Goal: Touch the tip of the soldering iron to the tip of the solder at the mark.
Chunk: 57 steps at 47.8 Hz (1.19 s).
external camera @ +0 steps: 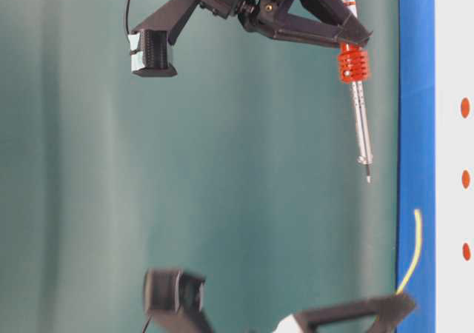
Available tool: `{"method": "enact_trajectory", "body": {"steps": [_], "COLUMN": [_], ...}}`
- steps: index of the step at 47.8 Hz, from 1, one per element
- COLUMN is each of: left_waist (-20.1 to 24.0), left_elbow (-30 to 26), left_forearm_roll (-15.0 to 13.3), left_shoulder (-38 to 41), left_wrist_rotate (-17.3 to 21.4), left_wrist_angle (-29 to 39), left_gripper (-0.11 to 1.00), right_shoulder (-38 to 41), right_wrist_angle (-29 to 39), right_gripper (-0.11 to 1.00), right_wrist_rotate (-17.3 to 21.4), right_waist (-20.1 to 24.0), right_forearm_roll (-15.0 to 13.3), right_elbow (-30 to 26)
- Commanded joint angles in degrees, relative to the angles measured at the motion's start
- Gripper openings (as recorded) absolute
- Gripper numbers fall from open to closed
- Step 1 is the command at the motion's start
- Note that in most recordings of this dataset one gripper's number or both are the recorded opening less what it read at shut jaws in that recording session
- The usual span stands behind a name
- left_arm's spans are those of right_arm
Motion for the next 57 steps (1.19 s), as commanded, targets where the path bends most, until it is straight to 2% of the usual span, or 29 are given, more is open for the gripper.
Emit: {"method": "enact_trajectory", "body": {"steps": [1, 17, 33, 57], "left_waist": [-0.4, 0.1, 1.5, 0.2], "left_elbow": [-4.0, -7.7, -7.5, -7.6], "left_forearm_roll": [0.2, 0.2, 0.2, 0.2], "left_shoulder": [2.7, 10.2, 10.5, 10.6], "left_wrist_rotate": [0.1, -0.1, -0.4, -1.4], "left_wrist_angle": [0.1, 0.2, 0.3, 1.6], "left_gripper": [0.01, 0.01, 0.01, 0.01], "right_shoulder": [-1.1, -1.1, -1.1, 0.9], "right_wrist_angle": [-0.3, -0.5, -0.7, -0.5], "right_gripper": [0.06, 0.06, 0.06, 0.06], "right_wrist_rotate": [0.1, 0.1, 0.2, 0.4], "right_waist": [-0.2, -0.2, -0.2, 0.1], "right_forearm_roll": [-0.2, -0.2, -0.2, -0.2], "right_elbow": [-0.5, -0.4, 0.3, 0.1]}}
